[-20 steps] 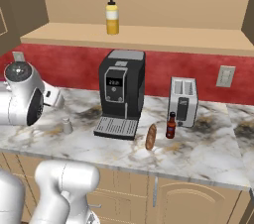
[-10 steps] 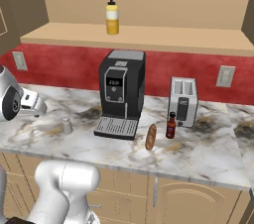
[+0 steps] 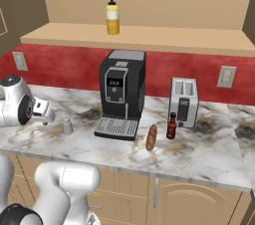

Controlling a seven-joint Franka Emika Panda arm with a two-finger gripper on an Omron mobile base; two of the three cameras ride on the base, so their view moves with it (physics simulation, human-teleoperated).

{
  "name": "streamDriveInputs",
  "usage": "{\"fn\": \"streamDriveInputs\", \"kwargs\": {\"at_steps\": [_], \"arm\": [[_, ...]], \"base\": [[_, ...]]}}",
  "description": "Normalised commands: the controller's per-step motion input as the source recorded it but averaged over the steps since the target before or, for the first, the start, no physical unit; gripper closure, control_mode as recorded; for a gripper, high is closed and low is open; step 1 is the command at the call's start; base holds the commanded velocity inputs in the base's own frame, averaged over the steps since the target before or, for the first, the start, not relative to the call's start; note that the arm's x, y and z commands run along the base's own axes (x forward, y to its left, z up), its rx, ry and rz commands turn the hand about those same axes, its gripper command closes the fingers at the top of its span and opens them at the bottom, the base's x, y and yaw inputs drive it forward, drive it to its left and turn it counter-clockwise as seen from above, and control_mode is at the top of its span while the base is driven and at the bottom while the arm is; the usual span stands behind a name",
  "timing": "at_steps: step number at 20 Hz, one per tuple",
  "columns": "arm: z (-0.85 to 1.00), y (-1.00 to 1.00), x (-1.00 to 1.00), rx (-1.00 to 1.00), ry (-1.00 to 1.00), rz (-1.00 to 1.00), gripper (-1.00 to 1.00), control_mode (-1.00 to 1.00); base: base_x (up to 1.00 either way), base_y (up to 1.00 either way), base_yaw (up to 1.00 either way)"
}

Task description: There are various items on the counter. Only move the condiments/shakers into the cabinet.

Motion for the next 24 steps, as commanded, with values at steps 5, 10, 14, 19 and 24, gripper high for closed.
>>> {"fn": "streamDriveInputs", "kwargs": {"at_steps": [5,10,14,19,24], "arm": [[-0.20,-0.03,0.49,-0.02,0.01,0.00,-1.00,-1.00],[-0.02,-0.33,0.11,0.00,0.00,0.00,-1.00,-1.00],[-0.01,-0.29,0.18,0.00,0.01,0.00,-1.00,-1.00],[-0.21,-0.15,0.07,-0.01,0.08,0.00,-1.00,-1.00],[-0.28,-0.03,0.35,0.00,0.03,0.00,-1.00,-1.00]], "base": [[0.00,0.00,0.00],[0.00,0.00,0.00],[0.00,0.00,0.00],[0.00,0.00,0.00],[0.00,0.00,0.00]]}}
